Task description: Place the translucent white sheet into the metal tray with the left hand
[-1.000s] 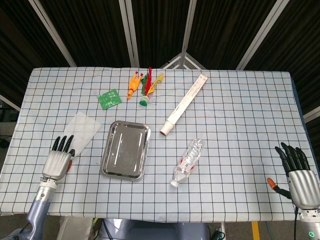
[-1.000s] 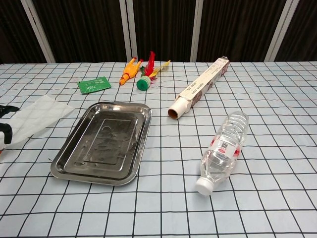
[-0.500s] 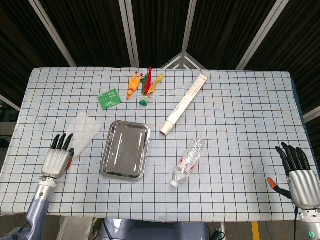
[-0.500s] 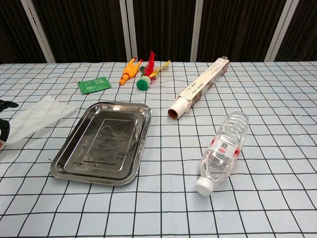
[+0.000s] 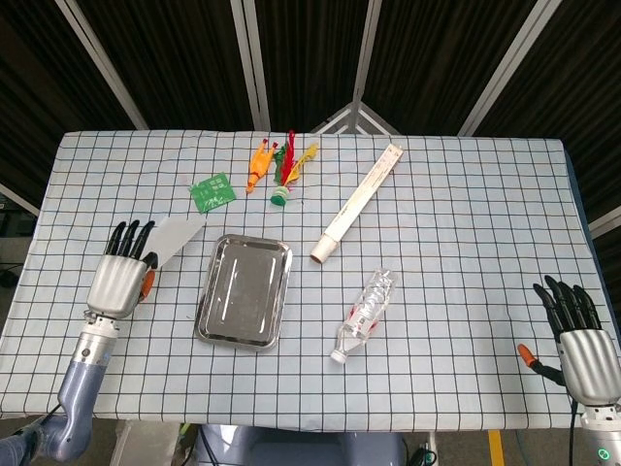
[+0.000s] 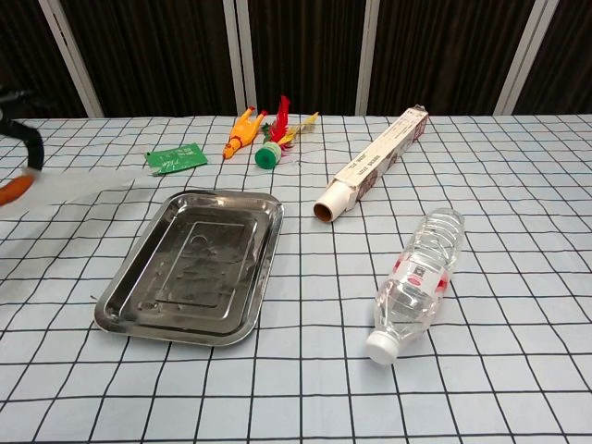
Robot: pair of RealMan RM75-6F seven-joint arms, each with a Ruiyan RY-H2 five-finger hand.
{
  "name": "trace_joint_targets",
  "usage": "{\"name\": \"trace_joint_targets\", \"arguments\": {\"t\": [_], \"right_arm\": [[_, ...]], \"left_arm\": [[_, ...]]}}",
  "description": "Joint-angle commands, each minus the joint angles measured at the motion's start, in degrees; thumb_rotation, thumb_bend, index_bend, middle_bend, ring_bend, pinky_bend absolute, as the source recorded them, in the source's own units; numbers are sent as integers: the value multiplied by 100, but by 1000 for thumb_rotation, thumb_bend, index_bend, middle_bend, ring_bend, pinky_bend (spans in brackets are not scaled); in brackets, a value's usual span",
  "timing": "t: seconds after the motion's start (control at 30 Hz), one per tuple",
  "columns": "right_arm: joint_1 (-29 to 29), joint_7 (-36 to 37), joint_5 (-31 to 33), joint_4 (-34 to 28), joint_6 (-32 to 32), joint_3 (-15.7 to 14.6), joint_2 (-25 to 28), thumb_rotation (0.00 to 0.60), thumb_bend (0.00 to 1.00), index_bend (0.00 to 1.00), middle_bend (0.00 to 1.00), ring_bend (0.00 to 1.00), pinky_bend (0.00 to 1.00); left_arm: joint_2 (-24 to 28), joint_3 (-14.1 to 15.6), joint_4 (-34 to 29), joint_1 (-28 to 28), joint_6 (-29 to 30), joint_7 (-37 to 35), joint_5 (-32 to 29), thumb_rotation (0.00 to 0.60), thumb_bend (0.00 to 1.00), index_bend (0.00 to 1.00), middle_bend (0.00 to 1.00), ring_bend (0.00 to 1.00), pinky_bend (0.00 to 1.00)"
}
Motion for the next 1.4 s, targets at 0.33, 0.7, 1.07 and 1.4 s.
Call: {"name": "trace_joint_targets", "arguments": {"t": [0.33, 0.7, 1.07, 1.4], "right_arm": [[-7, 35, -22, -12, 26, -6, 9, 600, 290, 0, 0, 0, 0], [-26, 138, 2, -7, 46, -3, 37, 600, 291, 0, 0, 0, 0], [-20, 93, -1, -39, 13, -17, 32, 600, 290, 0, 0, 0, 0], [-17, 83, -11, -44, 13, -19, 30, 600, 291, 0, 0, 0, 0]], "left_arm": [[247, -531, -1985, -767, -128, 1283, -140, 600, 497, 584, 52, 0, 10], [-18, 391, -2149, -551, -47, 2087, 10, 600, 513, 603, 64, 0, 10], [338, 321, -2013, -428, 51, 2421, -509, 600, 523, 611, 75, 0, 10], [479, 240, -2100, -445, 105, 2959, -1104, 600, 523, 612, 83, 0, 10]]}}
